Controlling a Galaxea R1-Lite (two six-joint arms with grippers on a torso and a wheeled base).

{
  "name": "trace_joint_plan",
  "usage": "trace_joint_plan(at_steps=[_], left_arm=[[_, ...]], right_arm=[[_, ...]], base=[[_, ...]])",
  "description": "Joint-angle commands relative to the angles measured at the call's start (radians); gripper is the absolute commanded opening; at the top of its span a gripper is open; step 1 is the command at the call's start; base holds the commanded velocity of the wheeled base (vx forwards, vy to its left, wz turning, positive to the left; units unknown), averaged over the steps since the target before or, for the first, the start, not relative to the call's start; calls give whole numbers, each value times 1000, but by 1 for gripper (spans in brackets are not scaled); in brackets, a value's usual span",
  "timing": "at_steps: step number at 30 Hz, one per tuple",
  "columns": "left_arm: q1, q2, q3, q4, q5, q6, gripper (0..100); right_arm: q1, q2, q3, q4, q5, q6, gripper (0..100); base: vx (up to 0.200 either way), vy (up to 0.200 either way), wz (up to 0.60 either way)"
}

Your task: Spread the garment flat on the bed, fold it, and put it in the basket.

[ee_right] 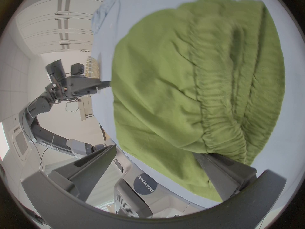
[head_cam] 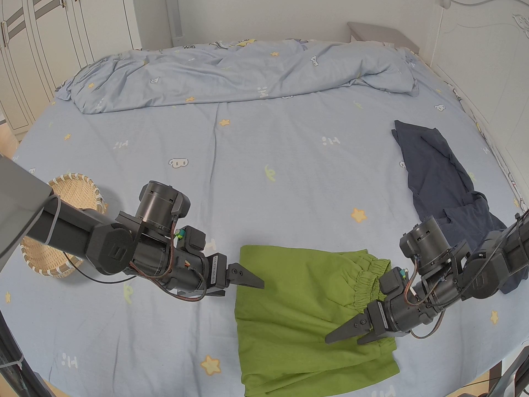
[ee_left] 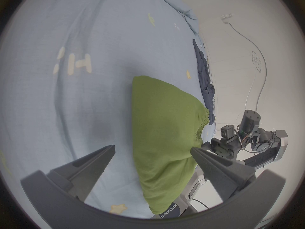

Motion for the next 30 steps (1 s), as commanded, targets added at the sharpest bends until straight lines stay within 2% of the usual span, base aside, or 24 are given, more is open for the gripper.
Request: trace_joint_plan(at_steps=[1, 6, 9, 12, 20, 26, 30], left_arm=[[-24, 35, 3, -27, 1, 0, 100], [-53, 50, 4, -30, -1, 1, 100], [-81, 50, 23, -39, -1, 1, 100], [-110, 61, 44, -85, -1, 0, 100], [-168, 83, 87, -172, 1, -2, 100], [-196, 90, 92, -202, 1, -13, 100], [-218, 98, 92, -223, 1, -46, 100]], right_arm=[[-36, 9, 77, -12, 2, -2, 100], [-59, 10, 129, -80, 5, -5, 100], [-72, 10, 166, -137, 56, -5, 100], [-82, 15, 175, -161, 73, -5, 100], [-85, 19, 210, -210, 73, -5, 100], [-122, 19, 217, -218, 78, -2, 100], [-151, 16, 220, -219, 111, -2, 100]], base=[[0, 0, 0], [0, 0, 0], [0, 0, 0], [0, 0, 0], [0, 0, 0], [0, 0, 0], [0, 0, 0]])
